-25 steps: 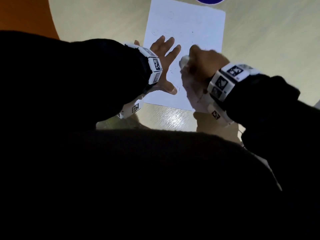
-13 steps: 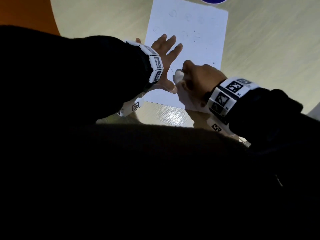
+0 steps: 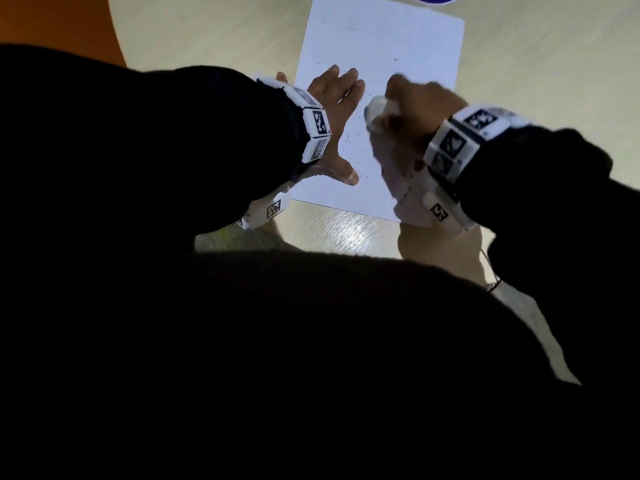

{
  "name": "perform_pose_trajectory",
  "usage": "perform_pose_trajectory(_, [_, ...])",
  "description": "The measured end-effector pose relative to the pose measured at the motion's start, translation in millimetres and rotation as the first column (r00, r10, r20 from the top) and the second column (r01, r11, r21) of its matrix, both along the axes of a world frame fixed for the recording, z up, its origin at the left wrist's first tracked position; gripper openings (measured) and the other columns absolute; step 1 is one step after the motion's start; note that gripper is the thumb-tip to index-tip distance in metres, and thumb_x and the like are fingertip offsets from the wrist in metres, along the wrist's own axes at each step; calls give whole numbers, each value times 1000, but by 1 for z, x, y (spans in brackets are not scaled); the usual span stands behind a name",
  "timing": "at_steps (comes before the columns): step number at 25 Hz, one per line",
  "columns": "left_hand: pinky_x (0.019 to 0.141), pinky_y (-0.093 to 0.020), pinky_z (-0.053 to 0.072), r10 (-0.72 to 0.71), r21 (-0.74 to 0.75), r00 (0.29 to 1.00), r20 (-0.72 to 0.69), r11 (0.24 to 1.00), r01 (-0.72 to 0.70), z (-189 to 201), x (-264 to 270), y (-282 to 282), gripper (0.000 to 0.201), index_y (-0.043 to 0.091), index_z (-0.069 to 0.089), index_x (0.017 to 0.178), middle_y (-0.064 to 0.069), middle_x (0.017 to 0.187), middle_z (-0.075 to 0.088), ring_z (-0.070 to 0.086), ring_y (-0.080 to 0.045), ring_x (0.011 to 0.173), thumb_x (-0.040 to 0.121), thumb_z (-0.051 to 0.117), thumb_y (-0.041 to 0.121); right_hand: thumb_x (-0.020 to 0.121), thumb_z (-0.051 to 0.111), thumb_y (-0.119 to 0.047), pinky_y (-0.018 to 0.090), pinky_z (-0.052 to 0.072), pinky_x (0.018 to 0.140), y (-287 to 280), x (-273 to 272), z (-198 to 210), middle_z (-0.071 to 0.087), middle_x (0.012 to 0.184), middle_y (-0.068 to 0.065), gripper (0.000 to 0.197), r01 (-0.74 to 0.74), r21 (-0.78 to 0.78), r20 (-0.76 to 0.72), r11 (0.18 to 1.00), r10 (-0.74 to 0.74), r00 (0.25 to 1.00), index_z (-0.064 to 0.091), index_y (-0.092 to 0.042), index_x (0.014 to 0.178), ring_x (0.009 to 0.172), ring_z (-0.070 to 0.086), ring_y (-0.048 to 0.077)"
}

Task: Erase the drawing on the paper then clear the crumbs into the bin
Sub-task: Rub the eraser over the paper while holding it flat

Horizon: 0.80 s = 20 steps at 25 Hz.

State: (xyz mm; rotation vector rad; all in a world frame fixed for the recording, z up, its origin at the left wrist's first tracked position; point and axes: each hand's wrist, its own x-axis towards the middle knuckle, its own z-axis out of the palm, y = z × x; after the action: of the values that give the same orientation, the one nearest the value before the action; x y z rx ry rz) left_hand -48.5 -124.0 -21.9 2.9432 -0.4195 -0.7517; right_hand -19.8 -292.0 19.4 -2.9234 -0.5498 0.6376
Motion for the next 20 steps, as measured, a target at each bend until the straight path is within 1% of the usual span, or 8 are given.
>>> perform_pose_trajectory(3, [109, -64, 13, -36, 15, 997, 68, 999, 35, 2, 7, 3, 124, 19, 0, 153, -1, 161, -3, 0, -25, 147, 63, 55, 83, 93, 49, -36, 35, 34, 71, -2, 29, -1, 55, 99, 17, 39, 41, 0, 3, 999, -41, 999, 43, -8, 119, 87, 52, 32])
perform_pose_trajectory(5, [100, -63, 27, -47, -5, 987, 153, 999, 48, 1, 19, 9, 114, 19, 18, 148, -5, 155, 18, 20, -31, 140, 61, 50, 84, 93, 48, -36, 34, 32, 69, -3, 28, -7, 52, 92, 13, 37, 41, 4, 5, 999, -41, 999, 43, -9, 116, 81, 48, 30])
perform_pose_trajectory(6, [99, -62, 28, -38, -2, 987, 159, 999, 39, 0, 24, 11, 116, 20, 19, 148, -6, 154, 20, 21, -31, 139, 58, 46, 87, 92, 47, -37, 34, 32, 67, -4, 28, -8, 51, 90, 11, 35, 55, 26, -1, 998, -55, 998, 43, -9, 115, 78, 47, 29])
perform_pose_trajectory(8, [107, -65, 16, 5, 0, 995, 103, 1000, -5, -4, 31, 14, 125, 28, 5, 152, -2, 160, 5, 4, -27, 146, 52, 39, 95, 91, 46, -38, 33, 32, 66, -2, 26, -5, 52, 88, 9, 33, 102, 50, 3, 994, -102, 995, 44, -11, 111, 76, 48, 28])
perform_pose_trajectory(10, [109, -66, 5, 34, -31, 996, 84, 999, -31, -10, 31, 15, 122, 31, -3, 153, 1, 161, -8, -9, -23, 148, 57, 43, 92, 91, 47, -38, 33, 33, 66, 5, 14, -7, 53, 86, 8, 31, 74, 33, -2, 997, -74, 997, 44, -12, 109, 74, 49, 27])
perform_pose_trajectory(14, [111, -62, 3, 26, -62, 993, 113, 998, -19, -9, 27, 16, 119, 28, -2, 154, -1, 161, -9, -10, -24, 147, 64, 52, 84, 91, 46, -39, 33, 34, 66, 14, 11, -7, 53, 86, 11, 29, -23, -13, 44, 1000, 24, 999, 46, -15, 108, 77, 50, 29])
perform_pose_trajectory(17, [113, -58, 0, 28, -57, 998, 64, 998, -24, -7, 30, 14, 125, 28, -7, 153, -2, 160, -14, -14, -26, 147, 53, 38, 89, 93, 49, -33, 30, 28, 54, 15, 36, -1, 60, 107, 19, 32, 63, 3, 101, 998, -63, 993, 49, -12, 117, 94, 58, 32])
perform_pose_trajectory(20, [112, -60, 2, 14, -81, 996, 82, 997, -8, -13, 30, 18, 126, 28, -4, 153, -2, 161, -11, -12, -26, 147, 50, 35, 90, 90, 41, -35, 30, 28, 53, 24, 5, -11, 53, 68, 4, 19, 111, 19, 277, 994, -111, 954, 45, -17, 94, 63, 52, 29])
